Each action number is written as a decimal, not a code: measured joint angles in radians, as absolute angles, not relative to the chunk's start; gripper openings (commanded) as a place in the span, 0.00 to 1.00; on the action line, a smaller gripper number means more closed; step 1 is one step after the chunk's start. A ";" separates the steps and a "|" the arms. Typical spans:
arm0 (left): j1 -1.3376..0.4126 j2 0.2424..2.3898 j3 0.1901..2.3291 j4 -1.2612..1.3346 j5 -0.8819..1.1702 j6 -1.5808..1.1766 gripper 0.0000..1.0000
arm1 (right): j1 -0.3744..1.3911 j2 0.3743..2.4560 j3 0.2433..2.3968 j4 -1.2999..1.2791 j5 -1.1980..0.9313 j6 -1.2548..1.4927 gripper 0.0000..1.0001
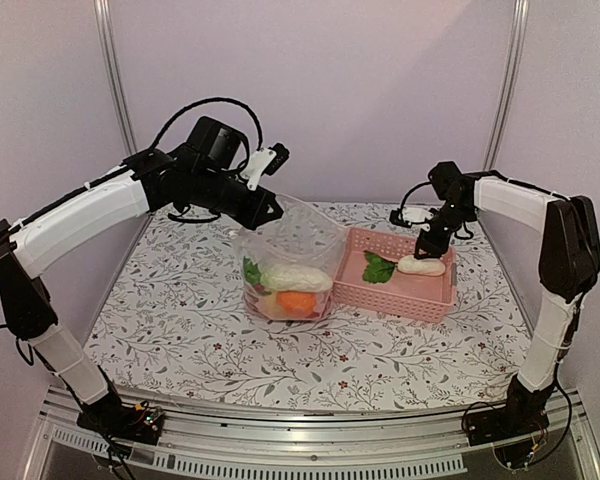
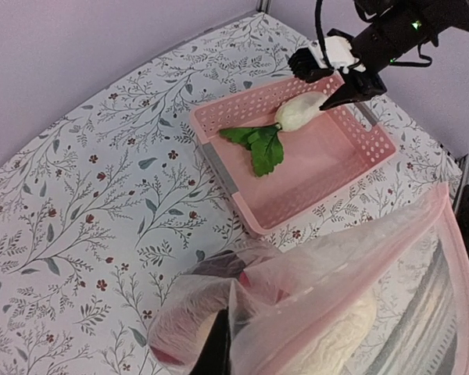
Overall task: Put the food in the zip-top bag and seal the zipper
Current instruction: Pick up the fake vegetable from the bin, then place the fake vegetable in the zipper food storage bag.
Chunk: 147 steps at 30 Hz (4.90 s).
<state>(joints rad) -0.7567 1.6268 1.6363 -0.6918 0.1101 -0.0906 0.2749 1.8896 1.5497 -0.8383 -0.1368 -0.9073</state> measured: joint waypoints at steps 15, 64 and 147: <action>-0.757 1.613 1.626 -0.692 0.120 -0.094 0.03 | 0.275 1.998 1.542 -0.792 -0.027 -0.947 0.53; -0.756 1.611 1.601 -0.657 0.138 -0.111 0.05 | 0.320 1.555 1.771 -0.785 -0.854 -0.646 0.18; -0.738 1.548 1.494 -0.620 0.224 -0.211 0.09 | 1.113 2.032 1.889 -0.754 0.458 -0.884 0.47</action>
